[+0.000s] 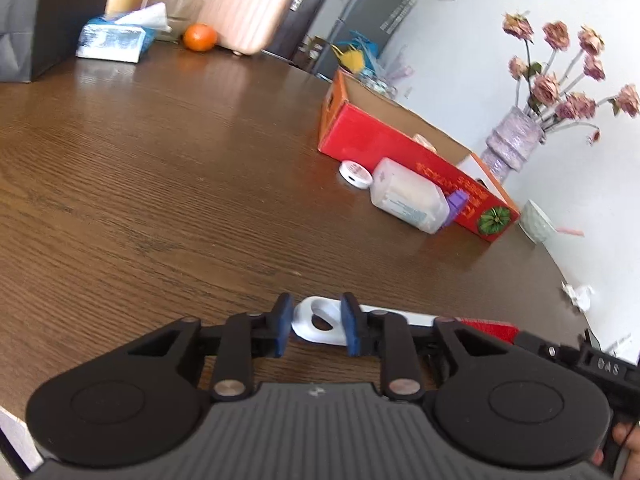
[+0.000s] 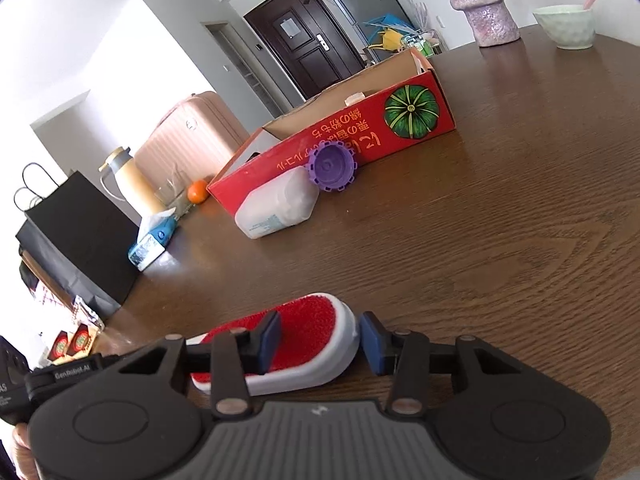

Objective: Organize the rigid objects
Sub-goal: 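Carry the lint brush with both tools and lower it into the red box, then open both tools and withdraw them from the box toward the remaining items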

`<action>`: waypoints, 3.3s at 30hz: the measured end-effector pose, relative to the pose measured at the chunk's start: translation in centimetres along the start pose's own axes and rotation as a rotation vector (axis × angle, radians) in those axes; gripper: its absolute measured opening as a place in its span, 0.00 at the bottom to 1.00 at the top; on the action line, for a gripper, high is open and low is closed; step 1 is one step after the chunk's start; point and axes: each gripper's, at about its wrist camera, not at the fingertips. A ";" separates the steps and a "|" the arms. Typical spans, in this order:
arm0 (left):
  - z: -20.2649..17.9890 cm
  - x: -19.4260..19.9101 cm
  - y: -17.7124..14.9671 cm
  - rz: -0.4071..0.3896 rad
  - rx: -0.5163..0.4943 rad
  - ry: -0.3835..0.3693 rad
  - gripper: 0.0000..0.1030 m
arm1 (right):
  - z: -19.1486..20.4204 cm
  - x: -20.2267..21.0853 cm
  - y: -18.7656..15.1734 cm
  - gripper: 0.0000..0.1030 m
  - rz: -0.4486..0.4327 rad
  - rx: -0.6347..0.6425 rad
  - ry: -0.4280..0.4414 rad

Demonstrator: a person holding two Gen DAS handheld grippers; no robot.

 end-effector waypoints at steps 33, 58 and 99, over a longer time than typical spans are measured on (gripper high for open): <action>-9.0 -0.4 11.2 -0.301 -0.200 -0.184 0.21 | 4.3 5.0 10.9 0.41 -0.281 0.120 0.077; -9.1 -25.6 12.0 -0.032 -0.353 -0.151 0.19 | -1.9 -20.6 18.7 0.34 0.021 0.169 -0.095; -10.4 0.9 9.9 -0.515 -0.511 -0.021 1.00 | 11.1 2.1 10.9 1.00 -0.534 0.649 -0.148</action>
Point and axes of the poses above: each gripper's, at about its wrist camera, not at the fingertips, and x roughly against the way its jaws point, z to its left, y to its top, and after that the axes turned 14 degrees about -z, right-handed
